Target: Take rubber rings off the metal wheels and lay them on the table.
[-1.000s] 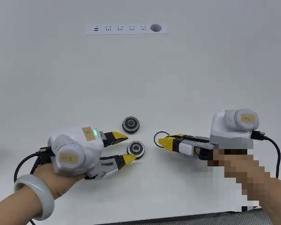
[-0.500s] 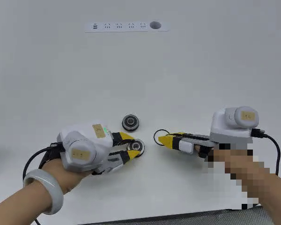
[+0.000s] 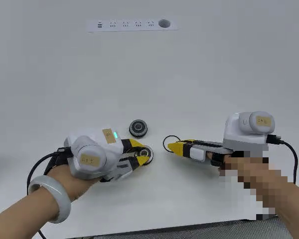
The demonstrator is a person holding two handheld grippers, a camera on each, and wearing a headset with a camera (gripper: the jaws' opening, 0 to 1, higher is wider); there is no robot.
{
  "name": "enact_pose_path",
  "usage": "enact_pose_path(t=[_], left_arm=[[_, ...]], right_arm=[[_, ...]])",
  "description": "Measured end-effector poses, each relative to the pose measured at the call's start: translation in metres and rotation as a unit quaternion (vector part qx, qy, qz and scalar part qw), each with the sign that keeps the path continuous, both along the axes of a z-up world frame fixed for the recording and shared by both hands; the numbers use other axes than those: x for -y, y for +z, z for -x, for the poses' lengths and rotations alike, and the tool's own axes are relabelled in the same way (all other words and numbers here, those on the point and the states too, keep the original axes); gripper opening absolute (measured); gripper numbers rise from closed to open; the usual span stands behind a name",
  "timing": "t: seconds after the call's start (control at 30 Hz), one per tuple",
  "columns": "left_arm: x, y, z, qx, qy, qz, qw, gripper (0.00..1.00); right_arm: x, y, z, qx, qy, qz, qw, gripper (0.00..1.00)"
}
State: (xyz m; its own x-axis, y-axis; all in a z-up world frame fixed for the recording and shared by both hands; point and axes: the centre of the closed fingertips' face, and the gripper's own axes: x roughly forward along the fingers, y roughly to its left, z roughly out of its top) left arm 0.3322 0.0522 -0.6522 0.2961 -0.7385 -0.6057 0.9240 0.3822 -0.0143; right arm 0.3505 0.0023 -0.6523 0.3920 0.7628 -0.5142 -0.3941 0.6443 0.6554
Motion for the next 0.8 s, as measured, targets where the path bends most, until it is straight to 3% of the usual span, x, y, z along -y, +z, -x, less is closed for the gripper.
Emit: enact_pose_path(t=[0.47, 0.8], left_arm=[[0.0, -0.001, 0.0, 0.013, -0.014, -0.01, 0.9998, 0.13], [0.0, -0.001, 0.0, 0.013, -0.011, -0.01, 0.9998, 0.13]], right_arm=[[-0.006, -0.002, 0.001, -0.004, 0.01, -0.007, 0.9999, 0.2], [-0.021, -0.003, 0.003, -0.012, 0.022, -0.023, 0.9994, 0.2]])
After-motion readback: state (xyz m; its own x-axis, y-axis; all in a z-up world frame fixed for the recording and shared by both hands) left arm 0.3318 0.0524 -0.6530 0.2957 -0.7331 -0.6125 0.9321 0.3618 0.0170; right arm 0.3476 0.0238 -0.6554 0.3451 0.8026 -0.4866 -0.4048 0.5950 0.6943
